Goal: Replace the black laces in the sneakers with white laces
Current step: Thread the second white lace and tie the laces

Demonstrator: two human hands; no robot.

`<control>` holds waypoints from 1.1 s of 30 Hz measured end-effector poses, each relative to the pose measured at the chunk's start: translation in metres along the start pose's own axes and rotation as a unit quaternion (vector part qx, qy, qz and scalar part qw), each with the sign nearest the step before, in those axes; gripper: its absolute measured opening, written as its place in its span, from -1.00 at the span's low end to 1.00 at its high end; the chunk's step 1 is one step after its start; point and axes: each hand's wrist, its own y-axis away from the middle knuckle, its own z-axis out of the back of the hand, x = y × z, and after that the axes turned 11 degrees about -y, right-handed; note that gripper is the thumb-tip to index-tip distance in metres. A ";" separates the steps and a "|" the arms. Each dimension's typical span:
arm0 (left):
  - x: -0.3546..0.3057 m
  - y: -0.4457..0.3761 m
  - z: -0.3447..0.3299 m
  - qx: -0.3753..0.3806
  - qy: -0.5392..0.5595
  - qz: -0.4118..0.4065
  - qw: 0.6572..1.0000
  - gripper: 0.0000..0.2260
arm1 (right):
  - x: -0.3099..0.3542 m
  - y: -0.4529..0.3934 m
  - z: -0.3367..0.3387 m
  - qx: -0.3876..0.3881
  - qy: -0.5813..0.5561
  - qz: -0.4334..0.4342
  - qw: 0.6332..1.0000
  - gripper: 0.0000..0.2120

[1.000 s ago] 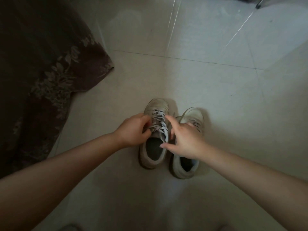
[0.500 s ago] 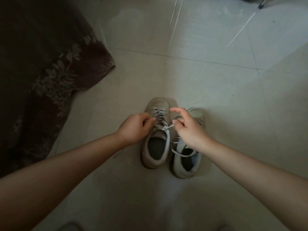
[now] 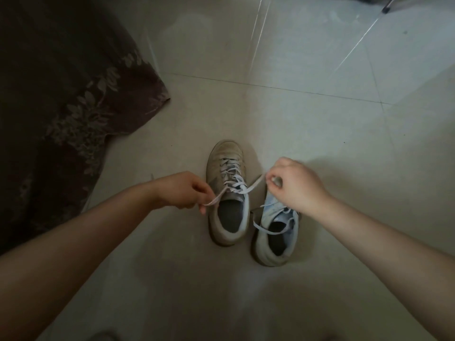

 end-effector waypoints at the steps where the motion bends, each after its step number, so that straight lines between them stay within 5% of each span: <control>1: -0.005 0.001 -0.001 0.031 0.057 -0.008 0.998 -0.88 | 0.000 -0.002 -0.008 -0.063 -0.003 0.011 0.998 -0.88; 4: -0.014 -0.004 -0.011 -0.005 0.193 -0.041 0.980 -0.81 | 0.018 -0.013 -0.016 -0.163 -0.136 0.002 0.977 -0.87; 7: -0.019 -0.011 -0.022 -0.194 0.185 -0.045 0.962 -0.80 | 0.034 -0.021 -0.014 -0.077 -0.277 -0.073 0.955 -0.62; 9: -0.022 -0.015 -0.027 -0.257 0.197 -0.063 0.944 -0.82 | 0.043 -0.023 -0.012 0.013 -0.313 -0.092 0.945 -0.57; 14: -0.019 -0.015 -0.031 -0.155 0.225 -0.155 0.949 -0.60 | 0.053 -0.026 -0.014 0.111 -0.252 -0.141 0.951 -0.52; 19: -0.015 -0.018 -0.024 -0.225 0.051 -0.117 0.966 -0.87 | 0.049 -0.027 -0.011 0.091 -0.240 -0.108 0.960 -0.74; 23: -0.008 -0.017 -0.020 -0.236 0.026 -0.123 0.963 -0.96 | 0.041 -0.025 -0.004 0.106 -0.290 -0.105 0.945 -0.86; 29: -0.022 -0.009 -0.027 -0.101 0.155 -0.136 0.973 -0.90 | 0.050 -0.027 -0.009 0.046 -0.358 -0.100 0.927 -0.76; 33: -0.024 -0.009 -0.029 -0.150 0.252 -0.109 0.950 -0.78 | 0.045 -0.025 -0.003 -0.010 -0.382 -0.110 0.918 -0.78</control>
